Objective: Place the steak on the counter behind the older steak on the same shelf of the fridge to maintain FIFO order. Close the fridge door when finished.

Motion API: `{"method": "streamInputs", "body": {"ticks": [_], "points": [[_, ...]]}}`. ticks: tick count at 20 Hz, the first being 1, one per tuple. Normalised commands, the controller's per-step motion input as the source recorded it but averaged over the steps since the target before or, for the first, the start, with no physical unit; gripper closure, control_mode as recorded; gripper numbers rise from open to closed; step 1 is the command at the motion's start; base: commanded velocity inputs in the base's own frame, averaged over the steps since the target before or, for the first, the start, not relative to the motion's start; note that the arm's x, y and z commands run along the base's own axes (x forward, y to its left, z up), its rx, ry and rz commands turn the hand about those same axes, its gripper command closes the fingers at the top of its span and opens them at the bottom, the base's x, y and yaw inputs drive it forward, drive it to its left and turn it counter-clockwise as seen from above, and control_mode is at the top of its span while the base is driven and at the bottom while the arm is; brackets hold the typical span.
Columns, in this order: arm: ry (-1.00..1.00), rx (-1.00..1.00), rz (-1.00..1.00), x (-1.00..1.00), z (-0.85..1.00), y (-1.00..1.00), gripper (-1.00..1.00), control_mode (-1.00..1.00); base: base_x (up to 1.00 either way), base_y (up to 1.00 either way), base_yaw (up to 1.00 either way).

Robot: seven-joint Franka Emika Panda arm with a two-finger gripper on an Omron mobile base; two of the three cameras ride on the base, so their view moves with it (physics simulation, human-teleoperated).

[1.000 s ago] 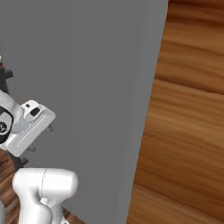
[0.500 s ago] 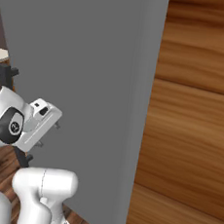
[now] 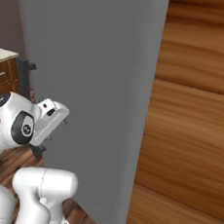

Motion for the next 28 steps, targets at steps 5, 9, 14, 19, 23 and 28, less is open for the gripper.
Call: {"method": "streamInputs", "body": {"ticks": [5, 9, 14, 19, 23, 28], "points": [[-0.1, 0.01, -0.18, 0.44, -0.13, -0.01, -1.0, -1.0, 0.0, 0.0, 0.0], [-0.04, 0.0, -0.29, 0.47, -0.15, -0.03, -1.0, -1.0, 0.0, 0.0, 0.0], [0.0, 0.01, -0.35, 0.45, -0.16, -0.26, -1.0, -1.0, 0.0, 0.0, 0.0], [0.0, 0.01, -0.38, 0.49, -0.15, -0.29, -1.0, -1.0, 0.0, 0.0, 0.0], [-0.05, 0.0, -0.36, 0.39, -0.12, -0.3, -1.0, -1.0, 0.0, 0.0, 0.0], [-0.11, 0.0, -0.33, 0.26, -0.13, -0.27, -1.0, -1.0, 0.0, 0.0, 0.0]]}}
